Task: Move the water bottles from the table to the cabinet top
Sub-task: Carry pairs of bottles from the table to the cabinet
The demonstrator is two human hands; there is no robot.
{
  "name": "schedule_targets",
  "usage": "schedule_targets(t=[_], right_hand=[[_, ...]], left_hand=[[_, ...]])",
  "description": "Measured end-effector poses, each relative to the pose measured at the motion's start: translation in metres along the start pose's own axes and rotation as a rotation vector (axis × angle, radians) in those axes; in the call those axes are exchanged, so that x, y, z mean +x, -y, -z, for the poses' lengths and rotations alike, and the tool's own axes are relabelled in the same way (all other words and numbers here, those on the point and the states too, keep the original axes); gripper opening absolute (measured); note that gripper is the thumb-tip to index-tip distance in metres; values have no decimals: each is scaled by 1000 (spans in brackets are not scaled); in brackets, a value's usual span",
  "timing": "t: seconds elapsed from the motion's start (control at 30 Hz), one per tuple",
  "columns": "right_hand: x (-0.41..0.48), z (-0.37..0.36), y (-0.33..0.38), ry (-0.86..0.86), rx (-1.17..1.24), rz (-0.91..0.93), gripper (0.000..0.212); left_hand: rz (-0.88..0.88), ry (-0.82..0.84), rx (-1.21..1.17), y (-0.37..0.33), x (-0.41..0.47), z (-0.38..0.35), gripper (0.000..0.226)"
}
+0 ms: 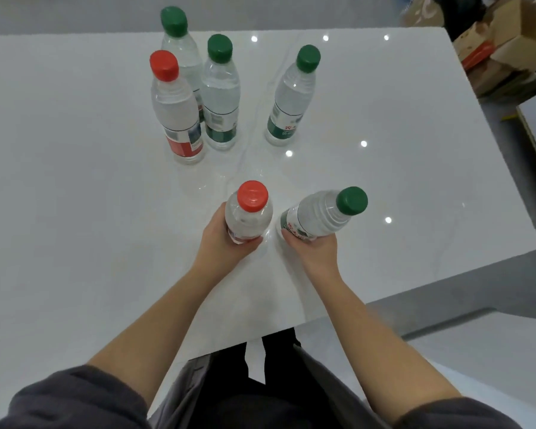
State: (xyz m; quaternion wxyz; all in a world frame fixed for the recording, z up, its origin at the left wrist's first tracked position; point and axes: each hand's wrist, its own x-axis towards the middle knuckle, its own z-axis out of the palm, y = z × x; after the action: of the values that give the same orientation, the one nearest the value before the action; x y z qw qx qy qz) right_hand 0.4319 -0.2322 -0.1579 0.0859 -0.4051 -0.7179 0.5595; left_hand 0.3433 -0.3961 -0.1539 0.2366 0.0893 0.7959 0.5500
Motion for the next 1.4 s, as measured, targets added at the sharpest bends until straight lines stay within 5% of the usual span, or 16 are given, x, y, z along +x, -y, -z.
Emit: schedule_targets(t=[0.27, 0.53, 0.83, 1.4], right_hand=[[-53, 78, -30, -260, 79, -66, 57], [-126, 178, -67, -598, 169, -67, 42], [-236, 266, -99, -914, 274, -149, 60], [-299, 409, 28, -1294, 367, 203, 49]], left_hand=[[-139, 289, 54, -43, -26, -67, 51], [-267, 581, 112, -82, -85, -170, 41], [-342, 784, 70, -115, -190, -260, 49], [-622, 1072, -296, -337, -247, -331, 50]])
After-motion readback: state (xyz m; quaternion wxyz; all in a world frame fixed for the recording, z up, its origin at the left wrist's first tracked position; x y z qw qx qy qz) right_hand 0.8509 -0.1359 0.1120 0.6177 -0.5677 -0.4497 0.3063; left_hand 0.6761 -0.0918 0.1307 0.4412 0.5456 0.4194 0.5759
